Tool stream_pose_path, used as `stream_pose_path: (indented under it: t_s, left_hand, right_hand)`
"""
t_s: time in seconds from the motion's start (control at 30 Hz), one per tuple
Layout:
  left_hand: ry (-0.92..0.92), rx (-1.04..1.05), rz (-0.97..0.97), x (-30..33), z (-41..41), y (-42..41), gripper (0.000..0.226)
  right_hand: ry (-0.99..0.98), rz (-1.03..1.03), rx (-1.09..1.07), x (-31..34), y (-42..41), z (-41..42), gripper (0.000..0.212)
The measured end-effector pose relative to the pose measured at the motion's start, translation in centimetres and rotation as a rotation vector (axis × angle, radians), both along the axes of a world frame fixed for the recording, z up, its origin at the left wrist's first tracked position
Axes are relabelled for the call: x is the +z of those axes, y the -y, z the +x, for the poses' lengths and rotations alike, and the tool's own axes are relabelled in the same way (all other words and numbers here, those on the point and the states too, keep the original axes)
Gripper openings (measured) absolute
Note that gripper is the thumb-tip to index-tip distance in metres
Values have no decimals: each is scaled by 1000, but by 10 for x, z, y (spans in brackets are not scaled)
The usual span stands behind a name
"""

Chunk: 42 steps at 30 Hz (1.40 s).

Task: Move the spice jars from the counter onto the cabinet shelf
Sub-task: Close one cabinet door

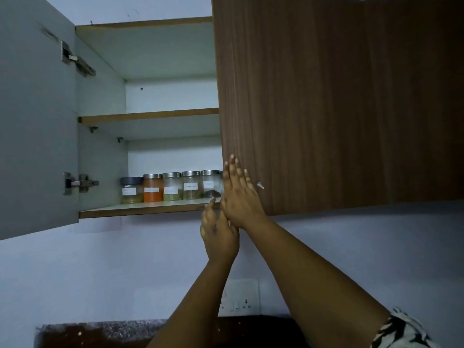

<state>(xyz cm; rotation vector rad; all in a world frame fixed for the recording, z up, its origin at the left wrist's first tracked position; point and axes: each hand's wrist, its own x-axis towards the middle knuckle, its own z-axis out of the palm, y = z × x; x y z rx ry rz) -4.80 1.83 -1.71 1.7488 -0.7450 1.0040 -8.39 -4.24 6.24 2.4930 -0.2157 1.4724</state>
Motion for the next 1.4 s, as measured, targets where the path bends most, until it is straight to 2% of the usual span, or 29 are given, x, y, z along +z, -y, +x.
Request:
stream_pose_path:
  t_s: [0.2, 0.27, 0.37, 0.53, 0.73, 0.87, 1.0, 1.17, 1.3, 1.4]
  left_hand:
    - [104, 85, 256, 1, 76, 19, 62]
    - [161, 46, 232, 1, 89, 27, 63]
    - [247, -60, 89, -5, 100, 37, 57]
    - [380, -65, -38, -11, 117, 48, 52]
    - [464, -16, 38, -6, 126, 45, 51]
    - [400, 12, 141, -1, 114, 35, 52]
    - [364, 16, 353, 2, 109, 10, 58]
    - [248, -60, 579, -6, 90, -25, 71]
    - [142, -3, 571, -39, 62, -57, 72]
    - [125, 5, 517, -49, 38, -82, 71]
  right_hand:
    - [30, 19, -36, -5, 23, 58, 70]
    - [68, 7, -17, -7, 31, 70, 69]
    - [163, -18, 6, -10, 39, 80, 67]
    - [259, -19, 79, -15, 49, 88, 75]
    - [290, 22, -30, -20, 52, 89, 76]
    - [247, 6, -64, -26, 56, 85, 70]
    - [191, 97, -110, -45, 48, 81, 67]
    - [-90, 195, -140, -106, 37, 59, 71]
    - [-300, 140, -267, -121, 17, 36, 74]
    - [-286, 108, -251, -125, -11, 8, 73]
